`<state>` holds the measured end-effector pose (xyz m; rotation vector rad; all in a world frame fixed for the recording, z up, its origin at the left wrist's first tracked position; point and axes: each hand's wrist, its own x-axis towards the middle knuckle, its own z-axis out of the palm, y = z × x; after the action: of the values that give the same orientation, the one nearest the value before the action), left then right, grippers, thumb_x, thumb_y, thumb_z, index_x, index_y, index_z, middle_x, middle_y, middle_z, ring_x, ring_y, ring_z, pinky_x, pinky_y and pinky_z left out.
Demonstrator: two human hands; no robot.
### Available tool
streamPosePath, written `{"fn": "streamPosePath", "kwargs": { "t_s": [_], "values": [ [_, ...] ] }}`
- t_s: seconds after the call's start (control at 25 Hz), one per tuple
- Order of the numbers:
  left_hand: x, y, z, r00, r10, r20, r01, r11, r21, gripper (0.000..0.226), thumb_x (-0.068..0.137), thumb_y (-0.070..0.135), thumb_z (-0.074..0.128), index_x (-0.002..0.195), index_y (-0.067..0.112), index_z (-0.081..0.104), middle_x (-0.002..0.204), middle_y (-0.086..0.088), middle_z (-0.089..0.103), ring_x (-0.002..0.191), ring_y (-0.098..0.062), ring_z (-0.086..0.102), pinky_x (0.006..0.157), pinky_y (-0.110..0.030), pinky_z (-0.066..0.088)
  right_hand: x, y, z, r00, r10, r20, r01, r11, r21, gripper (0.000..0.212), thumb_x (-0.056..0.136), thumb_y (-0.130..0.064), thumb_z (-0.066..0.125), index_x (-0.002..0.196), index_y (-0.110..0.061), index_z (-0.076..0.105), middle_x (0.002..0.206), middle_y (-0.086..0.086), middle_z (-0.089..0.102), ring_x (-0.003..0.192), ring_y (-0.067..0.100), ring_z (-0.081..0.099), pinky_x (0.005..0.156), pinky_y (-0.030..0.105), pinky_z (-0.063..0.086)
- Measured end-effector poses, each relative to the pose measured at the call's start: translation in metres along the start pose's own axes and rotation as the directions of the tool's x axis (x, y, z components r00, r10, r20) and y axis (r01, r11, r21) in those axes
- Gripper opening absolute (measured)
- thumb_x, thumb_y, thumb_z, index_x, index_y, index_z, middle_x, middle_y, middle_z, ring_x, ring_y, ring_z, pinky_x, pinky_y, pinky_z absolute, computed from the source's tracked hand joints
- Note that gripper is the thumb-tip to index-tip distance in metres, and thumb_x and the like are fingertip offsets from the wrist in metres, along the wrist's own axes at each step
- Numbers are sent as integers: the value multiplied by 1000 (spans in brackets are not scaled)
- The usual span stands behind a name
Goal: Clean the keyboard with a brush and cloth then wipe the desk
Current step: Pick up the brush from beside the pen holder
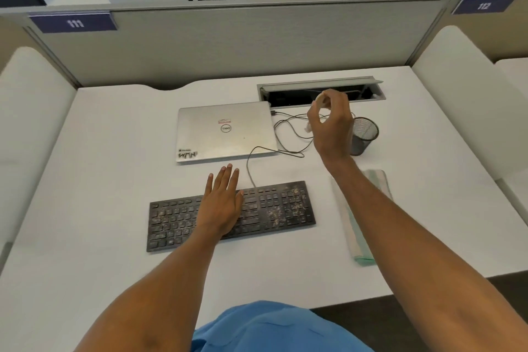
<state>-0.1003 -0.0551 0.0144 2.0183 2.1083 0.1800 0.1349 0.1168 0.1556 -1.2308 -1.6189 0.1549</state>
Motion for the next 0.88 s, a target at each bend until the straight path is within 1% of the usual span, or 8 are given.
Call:
{"fn": "streamPosePath", "kwargs": {
  "t_s": [0.2, 0.4, 0.56, 0.64, 0.72, 0.76, 0.8, 0.88],
  "values": [
    [-43, -75, -12, 998, -61, -34, 60, 997, -42, 73, 105, 48, 8, 168, 14, 19, 176, -7, 14, 164, -21, 6, 133, -44, -3, -66, -74, 53, 988, 15, 155, -30, 995, 94, 15, 96, -15, 59, 108, -7, 60, 102, 6, 59, 82, 7, 58, 70, 35, 56],
    [-76, -136, -16, 993, -110, -49, 108, 993, -51, 75, 104, 50, 6, 168, 13, 22, 176, -7, 17, 164, -22, 9, 133, -42, -3, -128, -133, 96, 948, -16, 317, -36, 987, 157, 15, 97, -16, 60, 111, -12, 57, 103, 1, 59, 87, 10, 63, 64, 37, 57],
    [-98, -178, -16, 988, -142, -67, 138, 988, -62, 74, 104, 49, 7, 167, 13, 23, 176, -8, 18, 163, -22, 12, 133, -44, 0, -159, -167, 123, 926, -14, 378, -57, 983, 176, 14, 97, -18, 58, 110, -14, 55, 95, -2, 60, 86, 13, 62, 68, 41, 56],
    [-108, -195, -14, 985, -157, -74, 151, 985, -78, 73, 106, 49, 9, 167, 13, 24, 175, -8, 19, 163, -23, 13, 133, -45, 2, -171, -181, 131, 915, 20, 402, -102, 978, 183, 18, 98, -17, 57, 116, -14, 54, 94, -2, 62, 83, 10, 62, 71, 36, 57],
    [-116, -209, -11, 982, -174, -72, 167, 982, -93, 72, 106, 49, 11, 167, 13, 23, 176, -7, 17, 163, -22, 11, 133, -44, 1, -180, -194, 138, 907, 70, 415, -161, 969, 187, 32, 101, -17, 55, 132, -16, 50, 94, -2, 63, 78, 5, 62, 72, 23, 56],
    [-120, -214, -9, 980, -185, -74, 177, 979, -98, 71, 106, 49, 11, 167, 14, 23, 176, -6, 16, 164, -21, 11, 133, -43, 0, -184, -198, 140, 905, 83, 417, -173, 968, 184, 38, 102, -16, 54, 139, -18, 47, 94, -1, 62, 77, 3, 61, 72, 18, 53],
    [-123, -218, -6, 977, -199, -78, 191, 976, -105, 72, 106, 49, 11, 167, 14, 23, 176, -6, 16, 164, -21, 10, 133, -43, 0, -188, -201, 144, 905, 84, 417, -169, 971, 172, 41, 102, -15, 53, 142, -19, 47, 96, 0, 60, 77, 0, 60, 73, 19, 53],
    [-128, -226, -1, 969, -230, -85, 219, 967, -128, 73, 105, 48, 12, 167, 13, 23, 176, -6, 16, 164, -21, 10, 133, -43, 0, -196, -204, 153, 911, 79, 405, -148, 979, 142, 37, 102, -13, 52, 139, -16, 54, 97, 2, 58, 76, 3, 59, 75, 31, 55]
  ]
}}
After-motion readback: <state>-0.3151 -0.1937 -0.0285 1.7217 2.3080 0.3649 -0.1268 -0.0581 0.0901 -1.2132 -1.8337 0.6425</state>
